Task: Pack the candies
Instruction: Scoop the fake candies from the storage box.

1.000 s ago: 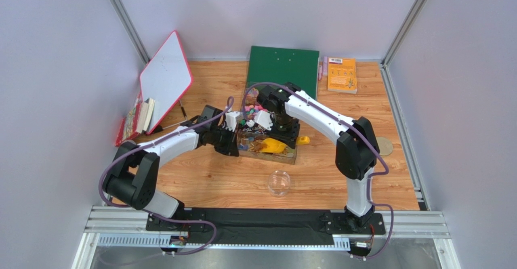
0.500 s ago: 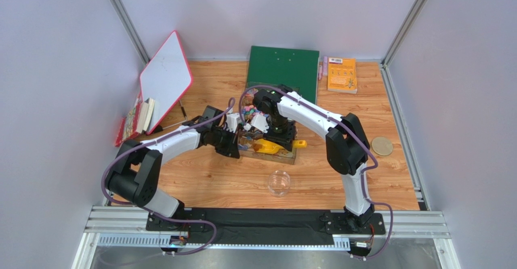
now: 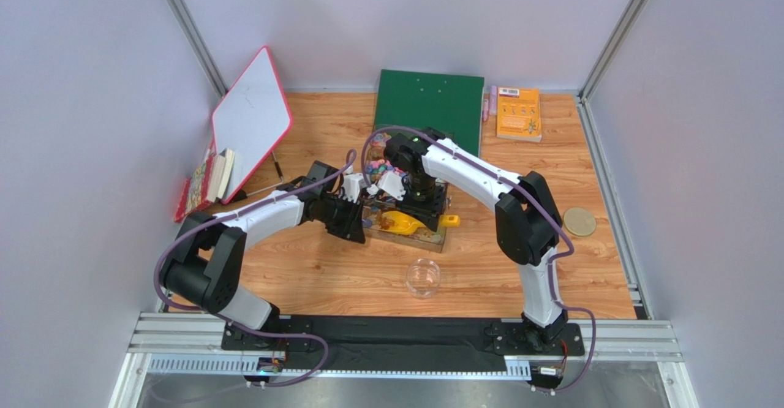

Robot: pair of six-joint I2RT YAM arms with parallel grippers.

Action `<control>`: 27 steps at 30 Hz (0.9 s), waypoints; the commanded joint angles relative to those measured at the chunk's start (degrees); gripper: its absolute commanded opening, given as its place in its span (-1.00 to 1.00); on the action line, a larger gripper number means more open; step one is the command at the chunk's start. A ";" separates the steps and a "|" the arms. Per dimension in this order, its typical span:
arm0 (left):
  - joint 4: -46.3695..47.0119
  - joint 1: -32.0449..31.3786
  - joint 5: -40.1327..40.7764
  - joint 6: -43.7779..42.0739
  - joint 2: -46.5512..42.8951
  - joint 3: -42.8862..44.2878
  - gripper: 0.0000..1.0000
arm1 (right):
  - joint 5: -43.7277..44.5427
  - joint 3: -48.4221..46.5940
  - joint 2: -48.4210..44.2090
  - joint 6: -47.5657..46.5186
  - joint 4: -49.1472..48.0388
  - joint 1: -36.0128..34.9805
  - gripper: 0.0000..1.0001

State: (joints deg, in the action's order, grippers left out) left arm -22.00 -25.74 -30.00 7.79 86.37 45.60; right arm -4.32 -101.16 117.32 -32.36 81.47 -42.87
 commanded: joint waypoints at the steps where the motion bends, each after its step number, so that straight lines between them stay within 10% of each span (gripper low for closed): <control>1: 4.95 -0.19 -2.43 0.12 -0.24 2.82 -0.38 | -9.82 2.37 -2.97 0.28 -4.39 -0.99 -0.99; 27: -24.76 4.82 3.26 -15.61 -17.55 10.39 -0.26 | -9.58 5.80 -3.94 6.70 -6.24 -1.07 -1.00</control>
State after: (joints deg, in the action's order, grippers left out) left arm -41.06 -21.19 -31.83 -2.70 70.81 55.29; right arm -11.90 -96.68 115.59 -28.71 75.24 -42.92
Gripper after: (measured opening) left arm 0.366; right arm 0.280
